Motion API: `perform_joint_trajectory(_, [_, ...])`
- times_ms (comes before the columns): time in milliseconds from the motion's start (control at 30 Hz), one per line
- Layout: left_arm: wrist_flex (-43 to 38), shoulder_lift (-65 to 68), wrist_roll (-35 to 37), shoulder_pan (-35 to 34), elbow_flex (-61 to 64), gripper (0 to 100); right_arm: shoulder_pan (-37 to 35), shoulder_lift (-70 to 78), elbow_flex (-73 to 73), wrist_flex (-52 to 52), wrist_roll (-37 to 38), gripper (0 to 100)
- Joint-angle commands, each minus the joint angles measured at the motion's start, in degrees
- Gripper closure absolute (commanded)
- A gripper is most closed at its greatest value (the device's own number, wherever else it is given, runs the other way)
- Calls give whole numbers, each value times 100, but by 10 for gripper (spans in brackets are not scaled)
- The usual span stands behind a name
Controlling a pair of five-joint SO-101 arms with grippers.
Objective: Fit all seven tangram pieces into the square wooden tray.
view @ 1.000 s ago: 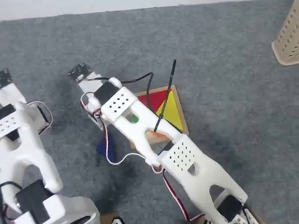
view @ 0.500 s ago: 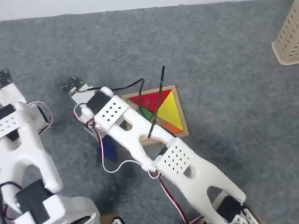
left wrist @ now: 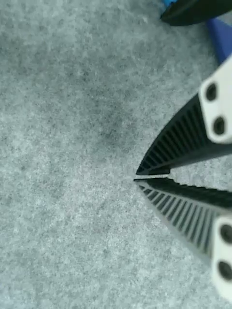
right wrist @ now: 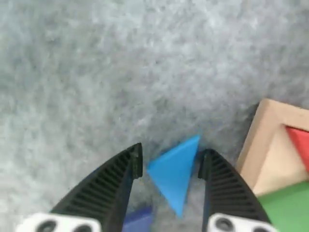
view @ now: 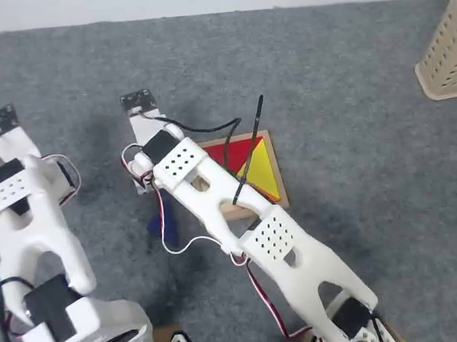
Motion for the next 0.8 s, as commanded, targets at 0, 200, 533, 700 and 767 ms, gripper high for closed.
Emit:
perform_joint_trajectory(0, [-70, -369, 44, 44, -13, 987, 251, -40, -185, 22, -185, 805])
perform_joint_trajectory(200, [-62, -369, 44, 26, -4, 987, 268, 119, -123, 224, -211, 888])
perform_joint_trajectory(533, [-62, -369, 44, 26, -4, 987, 259, 189, -747, 1191, -185, 864])
perform_joint_trajectory(700, [-62, -369, 44, 26, -4, 987, 391, 189, -1714, 1956, 264, 805])
perform_joint_trajectory(767, [-62, -369, 44, 26, -4, 987, 382, 189, -2031, 2141, 633, 803])
